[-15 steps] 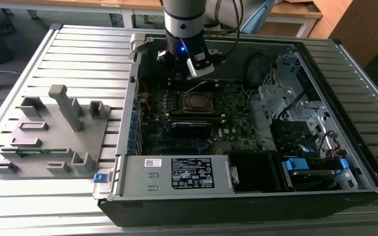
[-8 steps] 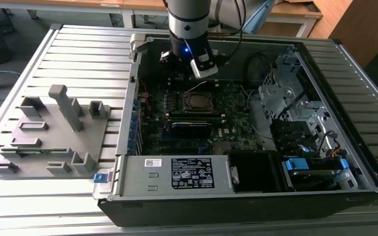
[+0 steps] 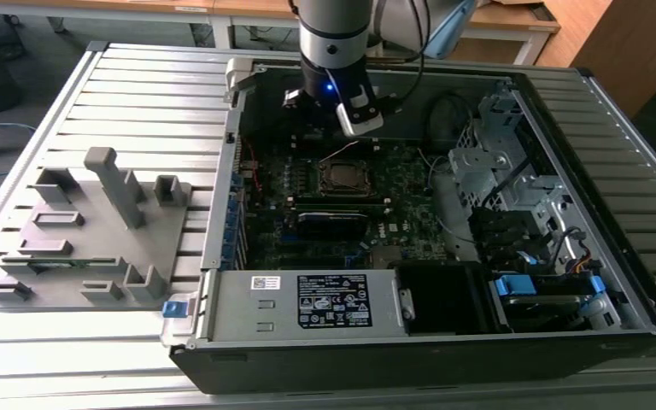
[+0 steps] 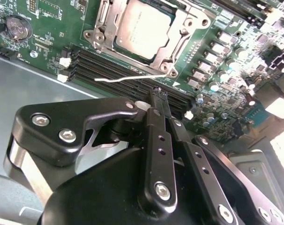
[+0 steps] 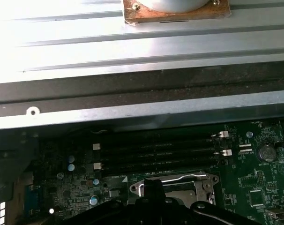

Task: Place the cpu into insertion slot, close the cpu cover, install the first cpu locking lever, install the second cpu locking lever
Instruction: 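Install the first cpu locking lever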

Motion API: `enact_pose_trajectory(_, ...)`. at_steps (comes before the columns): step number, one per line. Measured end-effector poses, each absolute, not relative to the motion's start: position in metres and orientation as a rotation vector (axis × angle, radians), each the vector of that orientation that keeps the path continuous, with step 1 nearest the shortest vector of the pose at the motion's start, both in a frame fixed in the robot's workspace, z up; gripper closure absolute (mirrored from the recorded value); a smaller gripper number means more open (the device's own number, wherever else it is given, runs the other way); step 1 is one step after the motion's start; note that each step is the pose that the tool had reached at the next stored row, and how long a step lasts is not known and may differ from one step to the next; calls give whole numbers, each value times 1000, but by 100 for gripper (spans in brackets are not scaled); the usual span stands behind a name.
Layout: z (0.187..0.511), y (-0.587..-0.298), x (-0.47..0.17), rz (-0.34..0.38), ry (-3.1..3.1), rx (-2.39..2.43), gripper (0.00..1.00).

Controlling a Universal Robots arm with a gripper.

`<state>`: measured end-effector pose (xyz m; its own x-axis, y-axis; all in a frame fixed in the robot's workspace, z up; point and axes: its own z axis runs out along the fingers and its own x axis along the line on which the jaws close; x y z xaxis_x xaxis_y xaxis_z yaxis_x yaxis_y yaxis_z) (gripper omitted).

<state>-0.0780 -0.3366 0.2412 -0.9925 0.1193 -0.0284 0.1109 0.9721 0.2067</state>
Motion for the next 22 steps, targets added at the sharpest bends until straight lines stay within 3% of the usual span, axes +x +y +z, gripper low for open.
enact_pose_trajectory(22,233,-336,-62,321,3079,180,89)
